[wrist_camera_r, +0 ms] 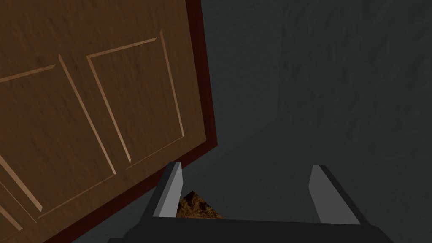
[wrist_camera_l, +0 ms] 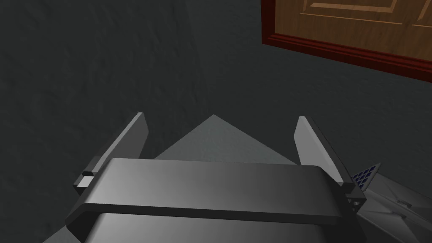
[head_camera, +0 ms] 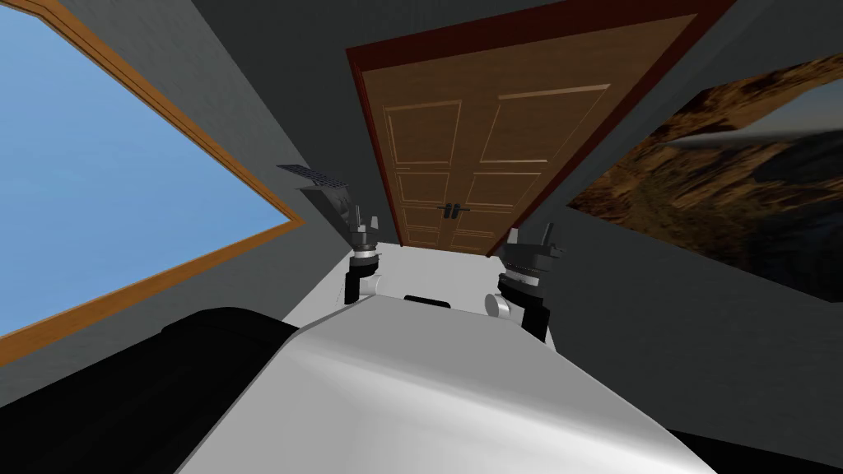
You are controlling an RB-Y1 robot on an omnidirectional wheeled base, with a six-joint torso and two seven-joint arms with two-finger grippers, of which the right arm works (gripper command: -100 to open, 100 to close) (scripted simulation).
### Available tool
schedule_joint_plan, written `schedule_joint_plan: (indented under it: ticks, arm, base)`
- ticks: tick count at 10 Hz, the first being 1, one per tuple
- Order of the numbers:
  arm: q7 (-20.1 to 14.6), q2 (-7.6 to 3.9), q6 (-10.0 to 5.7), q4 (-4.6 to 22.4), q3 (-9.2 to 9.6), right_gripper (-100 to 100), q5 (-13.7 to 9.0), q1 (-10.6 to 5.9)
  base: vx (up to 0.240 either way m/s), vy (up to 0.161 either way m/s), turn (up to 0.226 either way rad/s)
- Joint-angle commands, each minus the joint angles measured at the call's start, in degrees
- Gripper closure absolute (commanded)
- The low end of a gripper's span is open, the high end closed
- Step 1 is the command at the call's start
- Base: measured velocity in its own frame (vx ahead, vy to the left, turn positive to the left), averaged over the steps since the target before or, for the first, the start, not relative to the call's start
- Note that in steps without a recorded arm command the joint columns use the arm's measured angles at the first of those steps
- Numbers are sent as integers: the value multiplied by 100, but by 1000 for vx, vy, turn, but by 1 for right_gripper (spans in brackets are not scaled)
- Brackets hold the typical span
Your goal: Pull the door open
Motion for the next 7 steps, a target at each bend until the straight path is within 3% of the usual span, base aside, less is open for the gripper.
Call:
schedule_joint_plan:
  ticks: [1,6,7]
  arm:
    - [1,-54,28,163,-22,-100,1,-68]
    - [3,-189,111,637,-87,-100,2,-266]
    - [4,-237,144,830,-113,-100,3,-346]
  base:
    - [-3,2,42]
    - [162,-19,26]
    - [133,-20,40]
